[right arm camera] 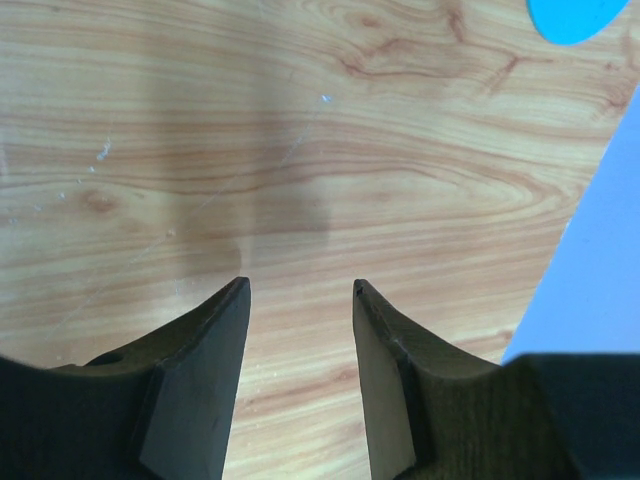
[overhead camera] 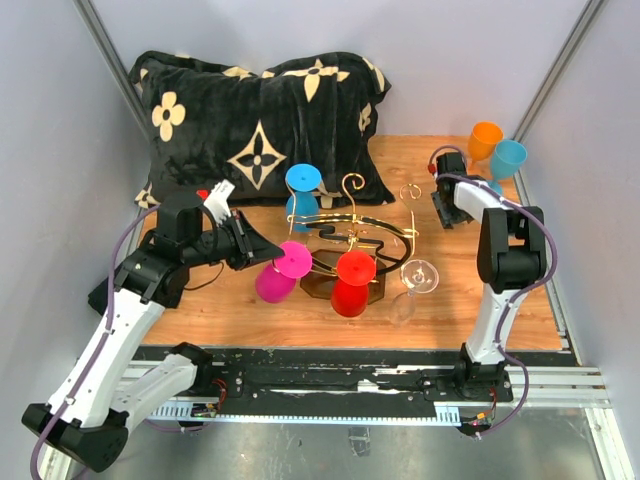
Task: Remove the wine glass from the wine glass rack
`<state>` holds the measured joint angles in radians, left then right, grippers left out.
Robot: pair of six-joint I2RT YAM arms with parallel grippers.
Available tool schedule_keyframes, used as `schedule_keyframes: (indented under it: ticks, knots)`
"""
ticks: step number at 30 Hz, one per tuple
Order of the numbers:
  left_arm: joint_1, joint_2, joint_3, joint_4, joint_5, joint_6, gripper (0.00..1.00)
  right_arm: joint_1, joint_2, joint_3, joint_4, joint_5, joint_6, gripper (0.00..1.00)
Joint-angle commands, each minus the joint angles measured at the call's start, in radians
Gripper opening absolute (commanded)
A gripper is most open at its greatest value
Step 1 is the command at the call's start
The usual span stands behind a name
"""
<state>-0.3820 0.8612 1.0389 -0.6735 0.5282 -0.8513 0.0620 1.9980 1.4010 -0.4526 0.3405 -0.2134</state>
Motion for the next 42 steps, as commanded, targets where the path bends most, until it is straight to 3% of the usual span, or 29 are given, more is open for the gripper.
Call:
schedule_keyframes:
  ticks: [1,15,23,28,42]
  knots:
    - [-0.010,0.024,0.086,-0.045,-0.043,0.060,0.00,-0.020,-0.079,-0.020,-0.049,-0.005,0.052,0.47]
    - [-0.010,-0.051,0.094,-0.120,0.049,0.030,0.01,-0.027,-0.113,-0.020,-0.067,-0.024,0.073,0.47]
    - [-0.008,-0.057,0.161,-0.202,-0.190,0.075,0.01,-0.027,-0.142,-0.044,-0.078,-0.034,0.092,0.47]
    - [-0.009,-0.018,0.160,-0.113,-0.187,0.068,0.01,-0.027,-0.196,-0.061,-0.102,-0.081,0.121,0.47]
    - [-0.012,0.058,0.016,0.309,0.076,-0.110,0.01,-0.025,-0.413,-0.116,-0.185,-0.108,0.179,0.50]
